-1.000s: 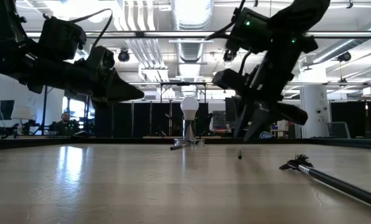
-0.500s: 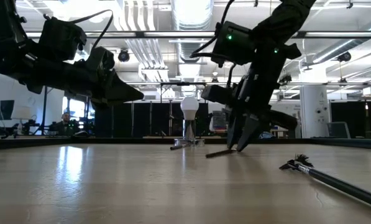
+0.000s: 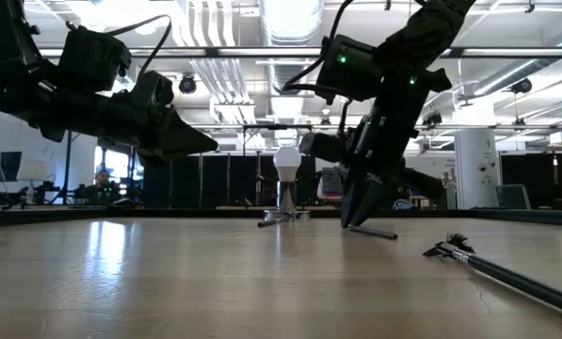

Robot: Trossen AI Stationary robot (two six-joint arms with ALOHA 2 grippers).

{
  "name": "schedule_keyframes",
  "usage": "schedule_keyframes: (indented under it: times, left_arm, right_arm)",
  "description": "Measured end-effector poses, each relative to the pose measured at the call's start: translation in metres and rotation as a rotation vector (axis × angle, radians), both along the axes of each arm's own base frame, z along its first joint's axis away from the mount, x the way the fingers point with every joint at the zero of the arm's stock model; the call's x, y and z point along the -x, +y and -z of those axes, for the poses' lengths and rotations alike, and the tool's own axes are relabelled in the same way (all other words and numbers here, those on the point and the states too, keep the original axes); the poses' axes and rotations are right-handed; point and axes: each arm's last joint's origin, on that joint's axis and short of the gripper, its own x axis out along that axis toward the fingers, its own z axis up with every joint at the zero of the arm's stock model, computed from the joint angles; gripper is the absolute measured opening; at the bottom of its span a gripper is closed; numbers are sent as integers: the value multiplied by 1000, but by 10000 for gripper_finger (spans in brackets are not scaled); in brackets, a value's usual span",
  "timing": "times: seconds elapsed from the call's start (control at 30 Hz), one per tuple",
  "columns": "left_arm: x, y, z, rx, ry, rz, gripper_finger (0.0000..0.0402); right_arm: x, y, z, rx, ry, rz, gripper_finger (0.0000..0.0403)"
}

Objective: Pick & Place Makeup Supplies
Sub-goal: Put the silver makeup brush into the gold makeup holder

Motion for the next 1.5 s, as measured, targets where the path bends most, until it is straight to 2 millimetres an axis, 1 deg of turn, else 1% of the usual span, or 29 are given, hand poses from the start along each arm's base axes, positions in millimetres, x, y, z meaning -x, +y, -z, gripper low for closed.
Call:
schedule_keyframes:
  times: [0.27, 0.5, 0.83, 0.93, 1.03, 1.13, 1.23, 1.4, 1.5]
  left_arm:
    - [0, 0, 0, 2, 0, 8, 0]
    - [0, -1, 0, 3, -1, 20, 0]
    - [0, -1, 0, 4, -1, 26, 0]
    - [0, -1, 0, 4, -1, 25, 0]
    - [0, -1, 0, 4, 0, 26, 0]
    - [0, -1, 0, 4, -1, 26, 0]
    - [0, -1, 0, 4, 0, 25, 0]
    - [0, -1, 0, 5, 3, 25, 0]
    - [0, -1, 1, 5, 7, 25, 0]
  right_arm:
    - [1, -1, 1, 1, 35, -13, 52]
    - [3, -3, 2, -2, 52, -20, 30]
    - [3, -4, -1, 21, 84, -79, 27]
    - [-1, -4, -7, 36, 95, -120, 27]
    - [-2, -4, -14, 53, 153, -153, 27]
    - [-8, -1, -26, 61, 174, -181, 26]
    - [-11, 5, -38, 64, 205, -220, 26]
    - [-18, 17, -57, 90, 210, -258, 25]
    - [-19, 30, -70, 112, 201, -295, 17]
